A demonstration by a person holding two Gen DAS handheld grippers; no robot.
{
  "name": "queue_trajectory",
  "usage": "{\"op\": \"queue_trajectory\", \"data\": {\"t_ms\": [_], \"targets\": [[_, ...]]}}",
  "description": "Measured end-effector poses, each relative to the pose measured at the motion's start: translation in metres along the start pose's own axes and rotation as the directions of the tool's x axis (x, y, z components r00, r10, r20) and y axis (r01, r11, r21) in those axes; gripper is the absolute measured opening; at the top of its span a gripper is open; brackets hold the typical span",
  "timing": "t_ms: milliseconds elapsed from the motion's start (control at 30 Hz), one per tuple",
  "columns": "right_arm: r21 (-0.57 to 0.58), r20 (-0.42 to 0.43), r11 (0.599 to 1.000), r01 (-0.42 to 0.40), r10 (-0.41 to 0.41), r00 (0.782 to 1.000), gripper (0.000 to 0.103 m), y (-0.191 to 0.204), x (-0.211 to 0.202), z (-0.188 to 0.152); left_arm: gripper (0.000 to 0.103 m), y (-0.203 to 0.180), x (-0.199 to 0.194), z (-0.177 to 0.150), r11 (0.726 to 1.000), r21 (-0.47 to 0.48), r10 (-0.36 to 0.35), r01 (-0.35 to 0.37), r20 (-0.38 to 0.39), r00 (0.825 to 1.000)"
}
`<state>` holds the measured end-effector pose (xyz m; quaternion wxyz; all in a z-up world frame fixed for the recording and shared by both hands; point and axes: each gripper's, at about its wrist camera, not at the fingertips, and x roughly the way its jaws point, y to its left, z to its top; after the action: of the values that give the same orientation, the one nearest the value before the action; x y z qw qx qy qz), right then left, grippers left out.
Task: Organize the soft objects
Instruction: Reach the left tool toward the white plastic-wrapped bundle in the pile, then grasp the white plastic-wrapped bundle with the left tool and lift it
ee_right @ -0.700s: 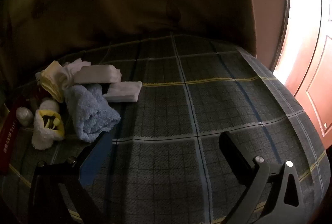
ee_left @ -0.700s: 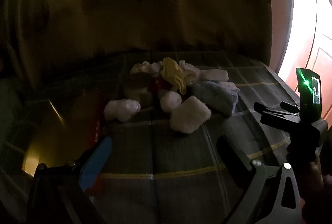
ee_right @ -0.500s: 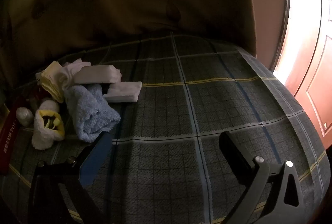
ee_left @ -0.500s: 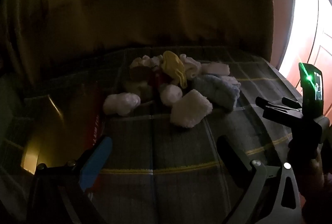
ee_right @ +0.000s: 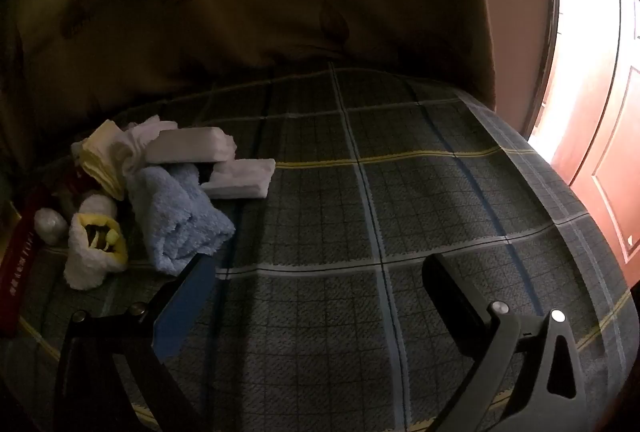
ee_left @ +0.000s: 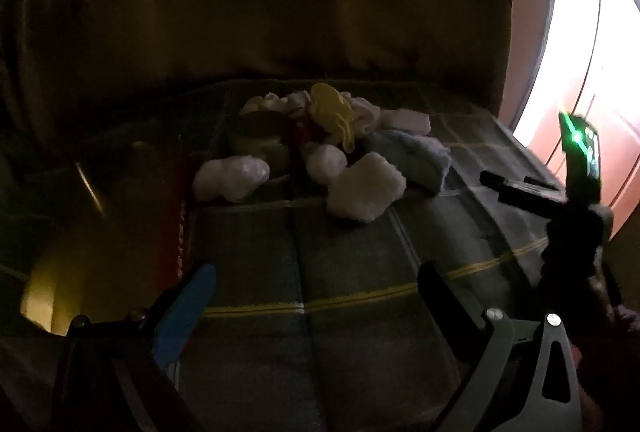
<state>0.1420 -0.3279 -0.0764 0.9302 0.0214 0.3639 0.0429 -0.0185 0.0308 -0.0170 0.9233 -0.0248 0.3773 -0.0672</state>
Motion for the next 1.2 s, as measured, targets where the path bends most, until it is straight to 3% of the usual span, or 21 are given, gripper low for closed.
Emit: {"op": "queue_trajectory", "data": {"t_ms": [133, 267, 367, 567, 800, 1100, 1167, 1200], "targets": [[0.003, 0.000, 1.000, -0.009, 0.009, 1.000, 0.103, -0.003, 0.001, 0.000, 0.103, 0.008, 0.002, 0.013, 0.999, 0.004, -0.043, 0.043, 0.005, 0.999], [0.005, 0.002, 1.000, -0.019, 0.019, 1.000, 0.103, -0.002, -0.003, 0.000, 0.103, 0.018, 0.003, 0.033, 0.999, 0.041, -0.035, 0.035, 0.005, 0.999], [0.005, 0.001, 1.000, -0.024, 0.024, 1.000, 0.103, -0.001, -0.001, 0.001, 0.103, 0.027, 0.017, 0.054, 0.992, 0.084, -0.087, 0.089, -0.028, 0.996], [0.014, 0.002, 0.999, -0.036, 0.036, 0.999, 0.103, -0.002, 0.000, 0.000, 0.103, 0.035, 0.062, 0.079, 0.976, 0.218, -0.001, 0.027, -0.116, 0.993], [0.016, 0.002, 0.999, -0.045, 0.045, 0.999, 0.103, -0.001, 0.000, 0.000, 0.103, 0.037, 0.105, 0.087, 0.921, 0.386, 0.032, 0.055, -0.214, 0.976], [0.019, 0.001, 0.999, -0.046, 0.046, 0.999, 0.103, 0.000, 0.001, -0.001, 0.103, 0.050, 0.135, 0.091, 0.877, 0.466, 0.033, 0.119, -0.304, 0.952], [0.021, 0.001, 0.999, -0.048, 0.048, 0.999, 0.103, 0.000, 0.001, -0.001, 0.095, 0.048, 0.140, 0.088, 0.861, 0.495, 0.048, 0.122, -0.316, 0.947], [0.022, 0.000, 0.999, -0.048, 0.048, 0.999, 0.103, 0.000, 0.001, -0.001, 0.086, 0.048, 0.143, 0.085, 0.852, 0.508, 0.059, 0.123, -0.328, 0.943]]}}
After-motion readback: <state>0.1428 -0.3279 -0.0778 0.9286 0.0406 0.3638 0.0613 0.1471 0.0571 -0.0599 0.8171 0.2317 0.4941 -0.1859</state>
